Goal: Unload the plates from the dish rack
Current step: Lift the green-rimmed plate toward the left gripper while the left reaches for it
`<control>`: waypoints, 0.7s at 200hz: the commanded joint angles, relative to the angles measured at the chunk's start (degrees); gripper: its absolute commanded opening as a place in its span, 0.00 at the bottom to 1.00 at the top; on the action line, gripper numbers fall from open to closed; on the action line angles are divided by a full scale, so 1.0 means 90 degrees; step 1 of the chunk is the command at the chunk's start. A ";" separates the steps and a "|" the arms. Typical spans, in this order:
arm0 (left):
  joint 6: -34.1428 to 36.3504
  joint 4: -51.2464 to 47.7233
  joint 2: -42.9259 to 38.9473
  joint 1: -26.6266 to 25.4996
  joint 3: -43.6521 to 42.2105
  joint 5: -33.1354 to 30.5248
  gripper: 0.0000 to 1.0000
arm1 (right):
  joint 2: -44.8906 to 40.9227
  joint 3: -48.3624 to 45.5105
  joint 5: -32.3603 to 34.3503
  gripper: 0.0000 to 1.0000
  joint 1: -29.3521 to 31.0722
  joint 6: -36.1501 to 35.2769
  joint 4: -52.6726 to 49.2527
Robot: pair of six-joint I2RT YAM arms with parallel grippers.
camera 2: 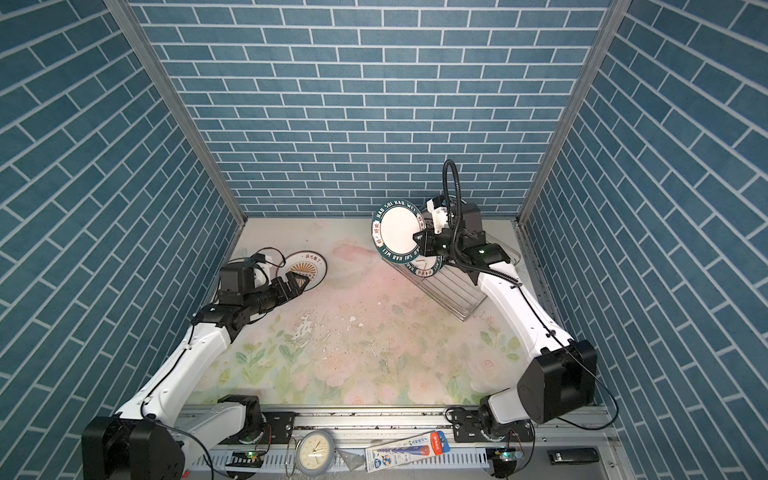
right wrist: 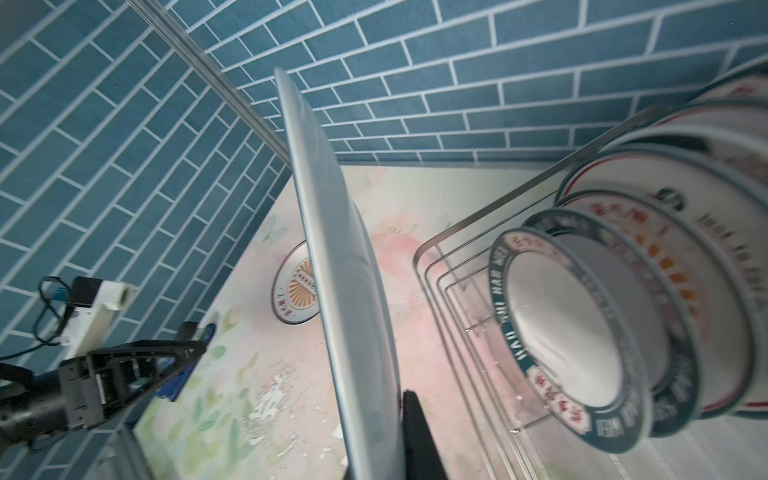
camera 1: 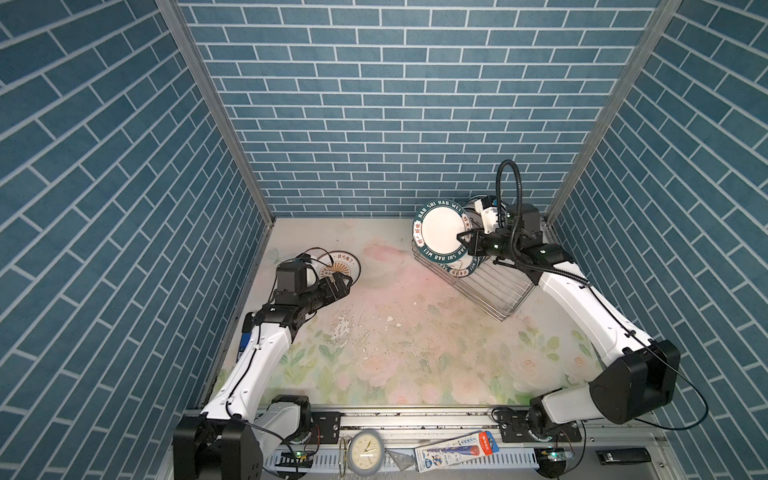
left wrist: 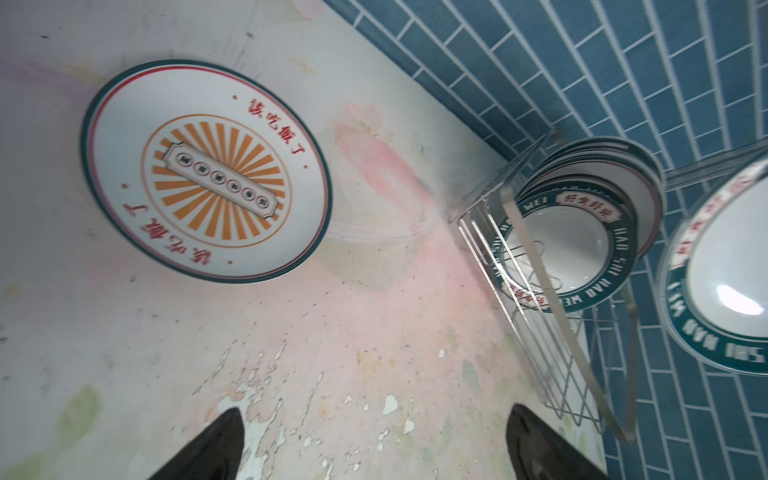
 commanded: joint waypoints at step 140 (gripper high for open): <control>-0.1039 0.3155 0.1397 -0.1139 -0.0298 0.1086 0.97 | 0.1361 -0.1336 -0.1487 0.00 0.0928 0.4048 0.3862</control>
